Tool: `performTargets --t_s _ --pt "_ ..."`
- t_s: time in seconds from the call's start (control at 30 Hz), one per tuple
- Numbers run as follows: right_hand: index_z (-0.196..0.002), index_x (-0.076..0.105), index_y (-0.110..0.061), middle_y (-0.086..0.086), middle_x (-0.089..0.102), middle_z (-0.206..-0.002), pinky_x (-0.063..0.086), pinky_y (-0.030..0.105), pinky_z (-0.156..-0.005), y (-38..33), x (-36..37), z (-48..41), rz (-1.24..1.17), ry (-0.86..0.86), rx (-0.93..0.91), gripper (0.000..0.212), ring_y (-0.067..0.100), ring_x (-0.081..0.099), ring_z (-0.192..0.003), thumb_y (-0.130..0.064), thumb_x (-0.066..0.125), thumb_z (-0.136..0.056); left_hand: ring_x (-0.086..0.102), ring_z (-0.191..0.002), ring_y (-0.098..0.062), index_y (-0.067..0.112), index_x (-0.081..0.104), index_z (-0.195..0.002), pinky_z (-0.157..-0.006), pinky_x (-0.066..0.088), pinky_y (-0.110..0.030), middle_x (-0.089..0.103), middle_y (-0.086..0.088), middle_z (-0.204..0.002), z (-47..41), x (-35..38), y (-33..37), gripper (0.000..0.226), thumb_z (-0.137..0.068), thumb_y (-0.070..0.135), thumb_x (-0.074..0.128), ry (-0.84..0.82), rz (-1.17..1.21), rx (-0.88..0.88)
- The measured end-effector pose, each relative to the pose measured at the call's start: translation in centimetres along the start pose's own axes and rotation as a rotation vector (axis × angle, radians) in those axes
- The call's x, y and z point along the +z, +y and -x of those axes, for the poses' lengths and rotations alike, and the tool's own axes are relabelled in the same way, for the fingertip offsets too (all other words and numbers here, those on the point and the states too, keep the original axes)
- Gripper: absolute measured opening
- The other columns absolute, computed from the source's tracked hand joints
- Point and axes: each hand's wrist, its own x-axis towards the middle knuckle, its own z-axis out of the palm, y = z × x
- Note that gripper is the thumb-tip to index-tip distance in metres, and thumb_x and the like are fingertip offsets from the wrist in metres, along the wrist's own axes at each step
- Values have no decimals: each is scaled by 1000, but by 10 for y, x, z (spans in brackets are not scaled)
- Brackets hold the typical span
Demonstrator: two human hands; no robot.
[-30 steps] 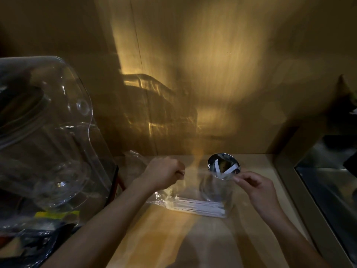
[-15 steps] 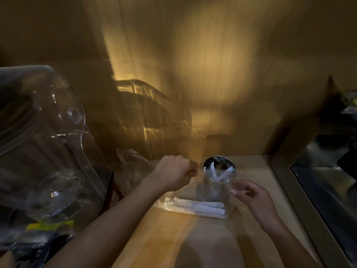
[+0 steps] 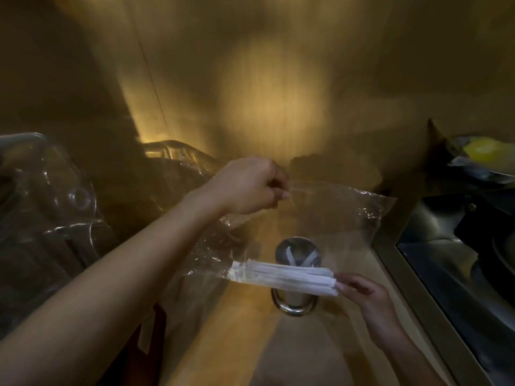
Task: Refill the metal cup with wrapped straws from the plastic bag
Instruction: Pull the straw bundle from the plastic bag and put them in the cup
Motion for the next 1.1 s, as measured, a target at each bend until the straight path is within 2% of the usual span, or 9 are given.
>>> performTargets --t_s 0.2,0.37,0.43,0.5,0.57,0.8,0.93,1.03,1.1 --pt "-80 72 -11 3 72 -81 50 24 -64 -17 -18 2 -81 136 -69 13 14 65 -75 0 67 -75 67 -67 -9 17 69 -76 -71 53 -31 73 1 -70 -18 -12 9 14 -86 22 62 3 58 42" --pt "-75 74 -21 -3 73 -71 52 15 -55 -37 -48 6 -60 247 -169 14 6 63 -62 -8 69 -75 67 -64 -7 10 69 -78 -61 50 -21 73 2 -68 -32 -12 11 13 -85 20 64 36 209 54" --pt "-81 74 -22 -1 74 -75 54 23 -62 -46 -61 10 -67 271 -164 10 12 65 -67 -18 71 -73 68 -62 -8 9 69 -78 -59 50 -19 73 0 -68 -38 -11 14 14 -85 20 64 45 266 69" --pt "-84 74 -23 -4 75 -80 55 20 -63 -55 -74 14 -53 305 -194 16 10 68 -73 -27 72 -68 67 -60 -7 10 69 -77 -59 50 -17 71 4 -66 -44 -10 18 12 -85 18 64 52 330 93" --pt "-82 74 -24 -9 75 -79 52 11 -62 -67 -85 18 -32 349 -258 15 3 67 -73 -26 72 -68 66 -59 -7 11 67 -76 -64 52 -22 70 6 -64 -50 -8 24 11 -84 16 64 66 380 116" --pt "-76 74 -21 -10 74 -71 51 12 -67 -102 -113 35 -14 446 -344 14 5 64 -72 -9 69 -74 70 -68 -12 22 68 -74 -75 57 -38 70 1 -70 -69 -3 44 13 -85 18 64 83 505 211" --pt "-91 69 -7 2 68 -79 50 36 -80 -116 -122 45 -45 478 -318 13 13 61 -78 -5 65 -79 71 -70 -18 18 69 -76 -79 57 -50 70 0 -70 -78 0 52 10 -85 18 63 86 530 258" --pt "-100 65 2 -10 71 -68 53 22 -70 -124 -128 50 51 509 -364 21 -2 62 -66 -2 62 -80 70 -68 -20 21 69 -76 -79 56 -53 70 0 -70 -82 2 55 10 -84 18 63 104 549 288" --pt "-100 65 3 -14 71 -63 52 18 -70 -129 -130 51 74 535 -380 21 1 62 -67 0 63 -80 70 -68 -21 22 69 -75 -79 56 -53 70 -2 -71 -85 2 56 11 -84 19 63 110 563 308"
